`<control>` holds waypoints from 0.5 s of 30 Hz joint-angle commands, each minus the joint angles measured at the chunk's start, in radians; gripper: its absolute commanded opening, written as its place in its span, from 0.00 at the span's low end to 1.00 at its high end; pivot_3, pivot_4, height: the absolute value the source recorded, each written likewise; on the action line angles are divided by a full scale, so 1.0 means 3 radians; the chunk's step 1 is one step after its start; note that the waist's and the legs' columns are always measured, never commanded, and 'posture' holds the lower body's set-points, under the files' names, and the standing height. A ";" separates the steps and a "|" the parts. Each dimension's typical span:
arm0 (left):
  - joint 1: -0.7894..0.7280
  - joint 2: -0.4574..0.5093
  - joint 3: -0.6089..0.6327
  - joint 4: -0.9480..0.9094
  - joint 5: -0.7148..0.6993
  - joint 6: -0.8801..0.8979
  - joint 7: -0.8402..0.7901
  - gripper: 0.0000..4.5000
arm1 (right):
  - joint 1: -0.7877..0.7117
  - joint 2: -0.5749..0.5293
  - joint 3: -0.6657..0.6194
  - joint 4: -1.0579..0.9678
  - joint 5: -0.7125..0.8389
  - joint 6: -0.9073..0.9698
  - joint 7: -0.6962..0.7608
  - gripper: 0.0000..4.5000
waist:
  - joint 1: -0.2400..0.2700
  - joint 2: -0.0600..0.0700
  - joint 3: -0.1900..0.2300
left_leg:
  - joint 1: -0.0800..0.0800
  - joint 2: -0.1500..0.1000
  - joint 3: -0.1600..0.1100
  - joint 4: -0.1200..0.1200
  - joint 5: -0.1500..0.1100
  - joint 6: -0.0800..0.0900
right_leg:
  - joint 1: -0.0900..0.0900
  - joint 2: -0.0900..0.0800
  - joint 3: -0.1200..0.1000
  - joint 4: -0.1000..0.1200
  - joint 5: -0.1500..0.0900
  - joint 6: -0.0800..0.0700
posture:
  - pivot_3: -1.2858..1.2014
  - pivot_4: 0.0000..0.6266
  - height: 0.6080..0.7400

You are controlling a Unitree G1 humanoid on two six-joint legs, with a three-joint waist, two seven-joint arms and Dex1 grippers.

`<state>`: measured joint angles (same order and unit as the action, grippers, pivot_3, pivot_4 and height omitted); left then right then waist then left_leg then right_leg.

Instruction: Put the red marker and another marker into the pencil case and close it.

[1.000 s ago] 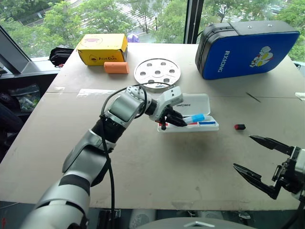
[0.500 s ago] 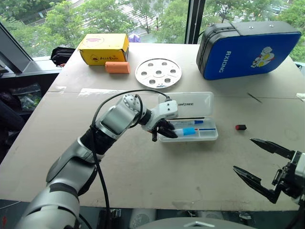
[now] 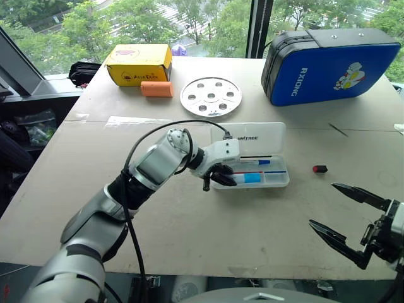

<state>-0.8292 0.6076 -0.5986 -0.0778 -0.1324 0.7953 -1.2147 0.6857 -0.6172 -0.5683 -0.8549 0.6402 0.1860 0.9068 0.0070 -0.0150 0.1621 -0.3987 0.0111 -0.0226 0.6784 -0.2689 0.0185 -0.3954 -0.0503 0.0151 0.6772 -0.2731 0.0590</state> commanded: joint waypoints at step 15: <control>0.0652 0.0350 0.1476 -0.1128 -0.1012 0.0577 0.0081 0.93 | -0.0760 -0.0783 0.0200 0.0195 -0.0213 0.0793 -0.0400 1.00 | -0.0055 0.0002 0.0001 | 0.0002 0.0014 0.0002 0.0000 0.0000 0.0000 | 0.0000 -0.0001 0.0001 0.0001 0.0000 -0.0001 | 0.52 0.24 1.00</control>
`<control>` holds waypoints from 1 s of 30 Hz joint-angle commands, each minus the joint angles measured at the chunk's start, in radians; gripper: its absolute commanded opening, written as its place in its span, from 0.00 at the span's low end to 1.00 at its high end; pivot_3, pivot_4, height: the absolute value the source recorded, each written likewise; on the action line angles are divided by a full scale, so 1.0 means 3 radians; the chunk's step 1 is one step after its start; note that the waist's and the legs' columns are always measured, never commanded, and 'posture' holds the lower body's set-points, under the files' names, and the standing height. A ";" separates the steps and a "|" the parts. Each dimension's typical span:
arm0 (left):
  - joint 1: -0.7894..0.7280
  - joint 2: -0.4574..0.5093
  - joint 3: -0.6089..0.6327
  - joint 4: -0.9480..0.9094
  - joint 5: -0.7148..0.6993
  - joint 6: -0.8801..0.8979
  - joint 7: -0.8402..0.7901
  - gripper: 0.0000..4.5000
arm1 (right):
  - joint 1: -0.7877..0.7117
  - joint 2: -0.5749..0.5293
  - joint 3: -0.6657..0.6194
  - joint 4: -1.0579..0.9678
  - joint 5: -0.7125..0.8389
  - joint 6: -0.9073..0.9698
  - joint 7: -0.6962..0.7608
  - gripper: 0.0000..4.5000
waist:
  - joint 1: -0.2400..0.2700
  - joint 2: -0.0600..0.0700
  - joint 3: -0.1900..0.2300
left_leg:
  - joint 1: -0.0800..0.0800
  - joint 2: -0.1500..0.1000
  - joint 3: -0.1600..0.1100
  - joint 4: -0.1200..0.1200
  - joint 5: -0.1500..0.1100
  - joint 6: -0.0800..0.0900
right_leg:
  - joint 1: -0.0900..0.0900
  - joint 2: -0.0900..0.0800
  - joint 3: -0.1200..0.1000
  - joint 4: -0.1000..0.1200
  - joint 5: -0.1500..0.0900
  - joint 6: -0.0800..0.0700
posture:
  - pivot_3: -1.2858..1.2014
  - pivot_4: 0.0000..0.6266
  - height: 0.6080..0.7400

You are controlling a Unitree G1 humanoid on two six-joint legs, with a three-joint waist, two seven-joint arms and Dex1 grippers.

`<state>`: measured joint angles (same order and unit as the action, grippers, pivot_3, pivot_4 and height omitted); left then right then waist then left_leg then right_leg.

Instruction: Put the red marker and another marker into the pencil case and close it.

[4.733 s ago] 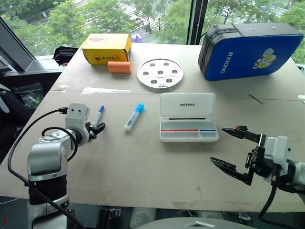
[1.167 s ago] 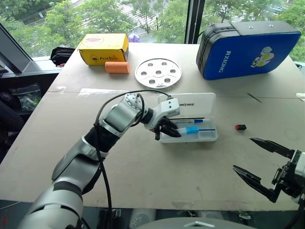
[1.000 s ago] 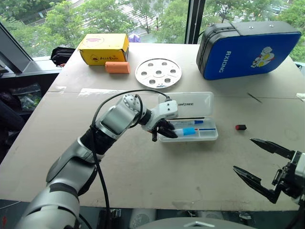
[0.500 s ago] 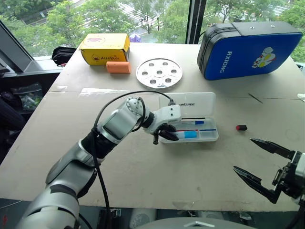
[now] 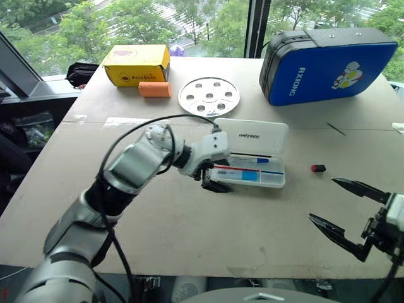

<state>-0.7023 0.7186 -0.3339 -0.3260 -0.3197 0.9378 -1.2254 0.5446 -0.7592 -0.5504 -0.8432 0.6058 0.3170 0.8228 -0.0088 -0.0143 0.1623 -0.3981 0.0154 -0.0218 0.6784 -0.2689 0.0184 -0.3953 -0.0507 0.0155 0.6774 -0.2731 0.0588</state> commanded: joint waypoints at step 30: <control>0.1973 0.0452 0.1908 -0.1528 -0.1817 -0.0359 0.0649 0.95 | -0.4006 -0.0893 0.3058 0.3513 -0.2062 0.0462 0.1582 0.01 | -0.0016 0.0000 0.0017 | 0.0007 0.0005 0.0013 -0.0007 0.0000 0.0000 | 0.0001 -0.0004 0.0005 -0.0012 0.0002 -0.0003 | 0.52 0.24 1.00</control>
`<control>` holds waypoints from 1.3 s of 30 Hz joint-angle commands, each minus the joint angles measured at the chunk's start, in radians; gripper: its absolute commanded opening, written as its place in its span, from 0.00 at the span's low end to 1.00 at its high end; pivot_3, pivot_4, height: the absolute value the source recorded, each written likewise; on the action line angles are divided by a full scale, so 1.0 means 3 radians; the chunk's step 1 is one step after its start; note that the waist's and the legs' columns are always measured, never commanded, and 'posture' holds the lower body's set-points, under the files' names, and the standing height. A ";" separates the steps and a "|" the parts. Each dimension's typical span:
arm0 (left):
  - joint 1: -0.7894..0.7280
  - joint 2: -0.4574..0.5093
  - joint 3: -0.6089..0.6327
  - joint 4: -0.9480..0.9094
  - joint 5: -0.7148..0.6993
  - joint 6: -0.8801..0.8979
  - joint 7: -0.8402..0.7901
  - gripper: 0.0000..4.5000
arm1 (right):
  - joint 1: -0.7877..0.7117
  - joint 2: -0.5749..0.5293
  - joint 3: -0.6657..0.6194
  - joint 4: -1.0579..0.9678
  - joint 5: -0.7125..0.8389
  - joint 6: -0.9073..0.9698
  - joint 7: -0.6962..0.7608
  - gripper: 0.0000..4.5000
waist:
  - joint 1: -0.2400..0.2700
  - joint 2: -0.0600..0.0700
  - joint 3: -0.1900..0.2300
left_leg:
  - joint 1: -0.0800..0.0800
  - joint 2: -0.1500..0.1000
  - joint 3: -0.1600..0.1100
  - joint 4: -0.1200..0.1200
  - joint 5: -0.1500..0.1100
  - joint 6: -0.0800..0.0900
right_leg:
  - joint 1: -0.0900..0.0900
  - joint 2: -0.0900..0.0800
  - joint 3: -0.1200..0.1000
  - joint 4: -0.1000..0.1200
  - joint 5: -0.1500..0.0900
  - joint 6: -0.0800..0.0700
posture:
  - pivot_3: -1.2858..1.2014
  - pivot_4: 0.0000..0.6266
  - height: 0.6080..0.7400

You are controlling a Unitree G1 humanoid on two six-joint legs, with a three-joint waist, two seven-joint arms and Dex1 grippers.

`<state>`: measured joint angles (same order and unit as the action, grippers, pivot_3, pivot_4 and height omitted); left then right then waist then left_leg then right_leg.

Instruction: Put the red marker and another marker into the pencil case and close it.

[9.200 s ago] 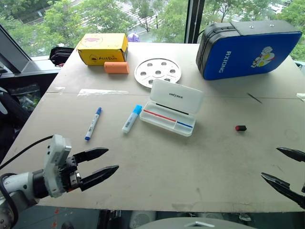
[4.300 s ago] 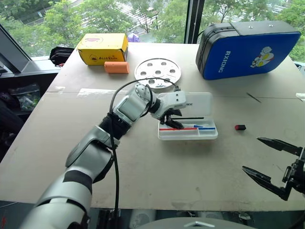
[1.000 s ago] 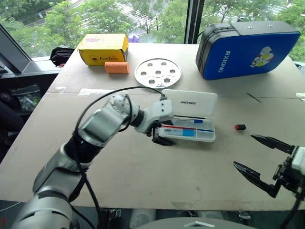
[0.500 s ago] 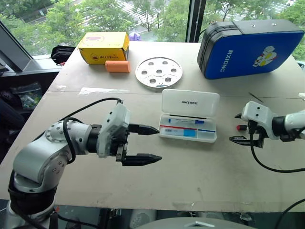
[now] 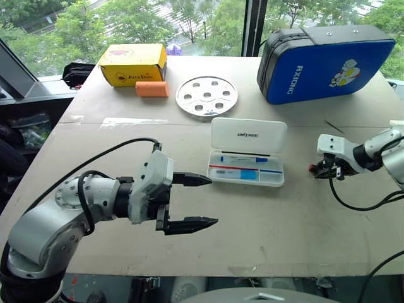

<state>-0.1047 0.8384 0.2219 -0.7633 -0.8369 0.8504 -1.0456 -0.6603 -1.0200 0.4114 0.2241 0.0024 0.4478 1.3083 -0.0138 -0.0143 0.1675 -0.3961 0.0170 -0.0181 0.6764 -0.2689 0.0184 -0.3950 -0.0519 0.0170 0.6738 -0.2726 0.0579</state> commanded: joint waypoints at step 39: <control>0.0396 0.0148 0.0171 -0.0117 -0.0164 -0.0291 0.0595 0.95 | -0.0505 0.0629 -0.1187 -0.0929 0.1182 0.2012 -0.0752 0.01 | 0.0007 0.0009 0.0007 | -0.0005 -0.0003 -0.0006 -0.0012 0.0000 0.0000 | -0.0010 -0.0003 -0.0003 0.0004 -0.0001 -0.0001 | 0.52 0.24 1.00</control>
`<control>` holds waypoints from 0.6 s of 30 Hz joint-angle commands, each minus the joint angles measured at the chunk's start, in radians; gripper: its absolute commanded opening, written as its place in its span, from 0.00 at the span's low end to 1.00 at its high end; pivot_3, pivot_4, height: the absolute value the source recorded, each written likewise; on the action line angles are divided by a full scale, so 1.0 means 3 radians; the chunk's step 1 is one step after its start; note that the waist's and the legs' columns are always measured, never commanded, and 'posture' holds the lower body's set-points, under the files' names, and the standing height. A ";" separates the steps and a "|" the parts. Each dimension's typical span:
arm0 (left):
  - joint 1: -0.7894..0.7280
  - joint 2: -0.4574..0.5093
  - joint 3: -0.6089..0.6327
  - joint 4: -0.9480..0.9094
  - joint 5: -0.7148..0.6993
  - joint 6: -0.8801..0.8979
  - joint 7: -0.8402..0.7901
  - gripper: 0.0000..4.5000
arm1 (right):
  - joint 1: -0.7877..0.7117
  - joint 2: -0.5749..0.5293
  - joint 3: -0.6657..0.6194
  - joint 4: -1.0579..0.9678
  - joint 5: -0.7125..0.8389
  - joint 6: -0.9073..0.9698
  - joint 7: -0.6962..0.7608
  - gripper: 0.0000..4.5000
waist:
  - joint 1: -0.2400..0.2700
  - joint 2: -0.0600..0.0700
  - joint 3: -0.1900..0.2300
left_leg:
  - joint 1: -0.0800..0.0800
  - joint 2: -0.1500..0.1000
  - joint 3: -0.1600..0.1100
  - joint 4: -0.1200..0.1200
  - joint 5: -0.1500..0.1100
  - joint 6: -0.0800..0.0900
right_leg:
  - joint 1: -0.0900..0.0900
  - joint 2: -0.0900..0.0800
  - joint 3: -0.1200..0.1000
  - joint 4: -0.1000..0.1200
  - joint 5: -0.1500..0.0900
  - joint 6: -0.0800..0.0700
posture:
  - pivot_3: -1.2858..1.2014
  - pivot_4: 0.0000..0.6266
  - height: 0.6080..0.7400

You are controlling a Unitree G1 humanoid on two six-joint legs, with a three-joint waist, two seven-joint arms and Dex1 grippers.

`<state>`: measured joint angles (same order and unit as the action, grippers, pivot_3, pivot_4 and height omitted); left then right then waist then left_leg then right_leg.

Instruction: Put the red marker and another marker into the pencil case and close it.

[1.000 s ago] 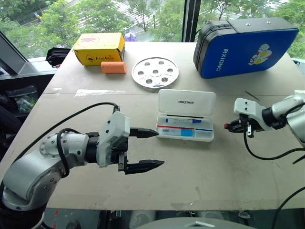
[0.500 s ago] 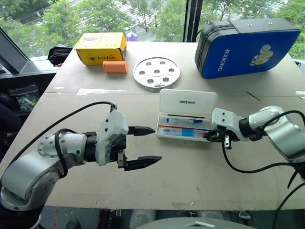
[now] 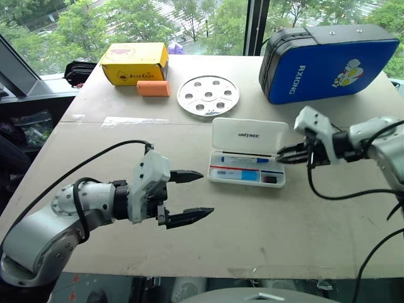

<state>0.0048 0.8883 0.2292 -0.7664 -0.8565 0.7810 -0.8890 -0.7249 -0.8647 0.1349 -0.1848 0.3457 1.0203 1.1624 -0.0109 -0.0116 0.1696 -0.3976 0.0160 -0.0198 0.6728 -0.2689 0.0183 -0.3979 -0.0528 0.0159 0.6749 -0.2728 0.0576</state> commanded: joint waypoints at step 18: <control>0.0633 -0.0116 0.0680 -0.0158 -0.0319 -0.0237 0.0166 0.95 | -0.1652 0.1070 0.0484 0.3162 -0.0672 -0.1416 0.0800 0.01 | -0.0080 0.0006 0.0006 | -0.0007 0.0005 0.0031 -0.0014 0.0000 0.0000 | -0.0023 0.0001 0.0023 -0.0004 0.0001 0.0001 | 0.52 0.24 1.00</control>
<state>0.1863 0.8576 0.3830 -0.8005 -0.9289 0.7443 -0.8260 -1.2002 -0.5240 0.2761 0.8569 0.1178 0.5883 1.2908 -0.0348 -0.0099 0.1715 -0.3997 0.0177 -0.0104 0.6687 -0.2689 0.0182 -0.4048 -0.0525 0.0227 0.6737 -0.2726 0.0578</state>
